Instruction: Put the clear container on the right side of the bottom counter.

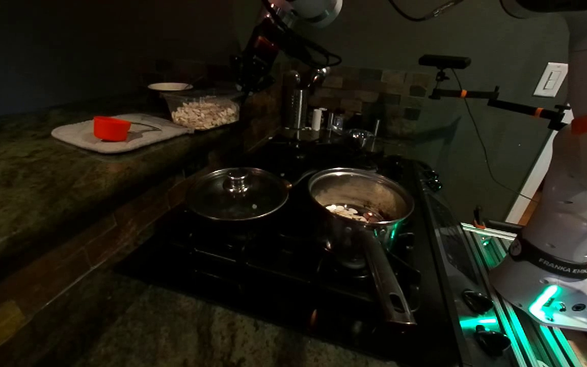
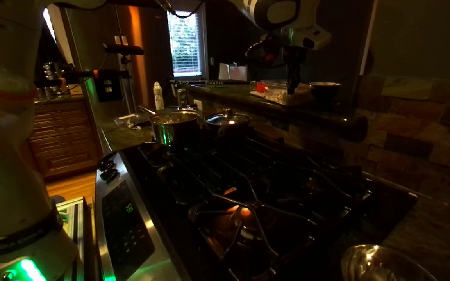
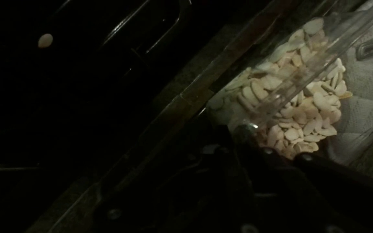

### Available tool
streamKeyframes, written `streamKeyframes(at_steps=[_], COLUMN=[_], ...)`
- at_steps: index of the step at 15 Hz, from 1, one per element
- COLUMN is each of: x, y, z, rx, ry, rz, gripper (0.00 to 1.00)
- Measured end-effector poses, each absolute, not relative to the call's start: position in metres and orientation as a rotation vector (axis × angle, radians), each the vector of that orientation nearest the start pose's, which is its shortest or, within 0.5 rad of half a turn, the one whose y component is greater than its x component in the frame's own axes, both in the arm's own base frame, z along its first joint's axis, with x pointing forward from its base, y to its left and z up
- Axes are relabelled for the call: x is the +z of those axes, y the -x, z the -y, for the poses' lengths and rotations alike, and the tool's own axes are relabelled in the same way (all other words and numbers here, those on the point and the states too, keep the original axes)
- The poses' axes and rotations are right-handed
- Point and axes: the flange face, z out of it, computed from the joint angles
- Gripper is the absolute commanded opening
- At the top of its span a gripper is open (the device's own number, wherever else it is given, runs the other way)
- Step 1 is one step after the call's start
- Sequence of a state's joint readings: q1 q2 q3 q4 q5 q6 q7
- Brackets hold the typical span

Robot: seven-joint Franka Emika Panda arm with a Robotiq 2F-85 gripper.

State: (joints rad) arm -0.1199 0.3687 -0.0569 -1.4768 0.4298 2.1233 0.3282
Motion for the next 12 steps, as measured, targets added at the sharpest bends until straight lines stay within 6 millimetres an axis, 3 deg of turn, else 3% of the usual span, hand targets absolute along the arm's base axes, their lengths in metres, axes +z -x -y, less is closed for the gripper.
streamKeyframes(at_steps=[2, 5, 6, 7, 9, 12], x=[0.496, 0.491, 0.49, 0.489, 0.488, 0.488], y=[-0.691, -0.69, -0.69, -0.69, -0.691, -0.691], z=[0.095, 0.089, 0.087, 0.084, 0.08, 0.074], rx=[-0.334, -0.322, -0.318, -0.315, -0.312, -0.311], ry=[2.579, 2.589, 2.591, 2.593, 2.597, 2.601], rz=[-0.888, -0.863, -0.856, -0.848, -0.829, -0.812], gripper=[0.5, 0.59, 0.55, 0.31, 0.27, 0.03])
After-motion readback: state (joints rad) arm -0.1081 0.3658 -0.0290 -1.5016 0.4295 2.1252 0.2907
